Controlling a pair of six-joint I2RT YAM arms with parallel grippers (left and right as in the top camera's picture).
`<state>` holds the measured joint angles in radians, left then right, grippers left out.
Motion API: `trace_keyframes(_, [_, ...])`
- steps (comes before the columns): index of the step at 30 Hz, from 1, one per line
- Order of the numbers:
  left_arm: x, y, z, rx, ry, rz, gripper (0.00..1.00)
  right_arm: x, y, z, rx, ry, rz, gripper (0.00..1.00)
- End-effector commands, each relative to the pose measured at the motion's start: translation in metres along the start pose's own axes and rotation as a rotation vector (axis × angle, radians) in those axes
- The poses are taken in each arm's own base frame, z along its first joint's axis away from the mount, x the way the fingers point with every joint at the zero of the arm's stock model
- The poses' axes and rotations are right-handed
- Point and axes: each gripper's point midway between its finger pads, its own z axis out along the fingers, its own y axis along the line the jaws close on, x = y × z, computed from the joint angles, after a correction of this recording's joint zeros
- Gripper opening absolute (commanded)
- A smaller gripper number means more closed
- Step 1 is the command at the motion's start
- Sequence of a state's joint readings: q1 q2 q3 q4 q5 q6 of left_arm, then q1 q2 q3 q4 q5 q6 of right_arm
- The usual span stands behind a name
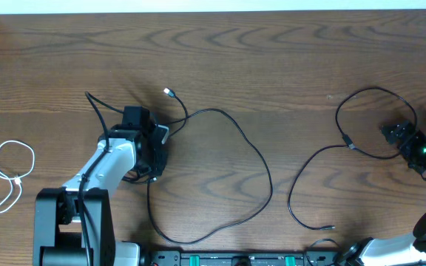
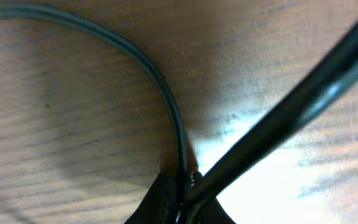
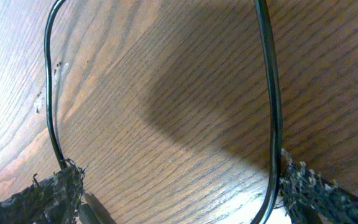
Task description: Untangle cables
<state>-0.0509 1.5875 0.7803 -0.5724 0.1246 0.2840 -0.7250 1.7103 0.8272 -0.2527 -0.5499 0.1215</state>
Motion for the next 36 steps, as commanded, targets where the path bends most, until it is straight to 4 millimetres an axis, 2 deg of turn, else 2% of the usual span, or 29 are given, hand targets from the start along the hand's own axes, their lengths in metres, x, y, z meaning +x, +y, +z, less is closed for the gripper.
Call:
trace_keyframes(1, [-0.041, 0.009, -0.023, -0.031, -0.111, -0.03, 0.08, 0.008, -0.001, 0.005, -0.003, 0.024, 0.004, 0.99])
trace_keyframes(3, [-0.068, 0.013, -0.046, -0.046, -0.198, -0.05, 0.08, 0.008, -0.001, 0.005, -0.003, 0.024, 0.003, 0.99])
trace_keyframes(7, [-0.129, 0.022, -0.109, -0.073, -0.435, -0.106, 0.08, 0.008, -0.001, 0.005, -0.003, 0.023, 0.003, 0.99])
trace_keyframes(10, [-0.173, 0.025, -0.173, -0.079, -0.648, -0.129, 0.08, 0.008, -0.001, 0.005, -0.003, 0.023, 0.003, 0.99])
trace_keyframes(11, [-0.182, 0.026, -0.189, -0.086, -0.696, -0.124, 0.08, 0.008, -0.001, 0.005, -0.003, 0.023, 0.003, 0.99])
trace_keyframes(12, [-0.197, 0.03, -0.221, -0.107, -0.794, -0.12, 0.08, 0.008, -0.001, 0.005, -0.003, 0.023, 0.003, 0.99])
trace_keyframes(14, [-0.208, 0.039, -0.252, -0.148, -0.891, -0.131, 0.08, 0.008, -0.001, 0.005, -0.003, 0.023, 0.003, 0.99])
trace_keyframes(16, [-0.213, 0.056, -0.274, -0.216, -0.962, -0.165, 0.08, 0.008, -0.001, 0.005, -0.003, 0.023, 0.003, 0.99])
trace_keyframes(19, [-0.21, 0.099, -0.3, -0.381, -1.036, -0.268, 0.08, 0.008, -0.001, 0.005, -0.003, 0.024, 0.003, 0.99])
trace_keyframes(20, [-0.203, 0.123, -0.308, -0.48, -1.044, -0.324, 0.08, 0.008, -0.001, 0.005, -0.003, 0.024, 0.003, 0.99])
trace_keyframes(21, [-0.198, 0.135, -0.312, -0.531, -1.041, -0.342, 0.08, 0.008, -0.001, 0.005, -0.003, 0.024, 0.003, 0.99])
trace_keyframes(24, [-0.174, 0.181, -0.327, -0.727, -1.012, -0.42, 0.08, 0.008, -0.001, 0.005, -0.003, 0.024, 0.003, 0.99])
trace_keyframes(26, [-0.149, 0.216, -0.338, -0.844, -0.991, -0.514, 0.08, 0.008, -0.001, 0.005, -0.003, 0.024, 0.003, 0.99])
trace_keyframes(31, [-0.102, 0.27, -0.347, -0.948, -0.942, -0.647, 0.08, 0.008, -0.001, 0.005, -0.003, 0.024, 0.004, 0.99])
trace_keyframes(36, [-0.068, 0.301, -0.355, -1.012, -0.92, -0.728, 0.08, 0.008, -0.001, 0.005, -0.003, 0.024, 0.004, 0.99])
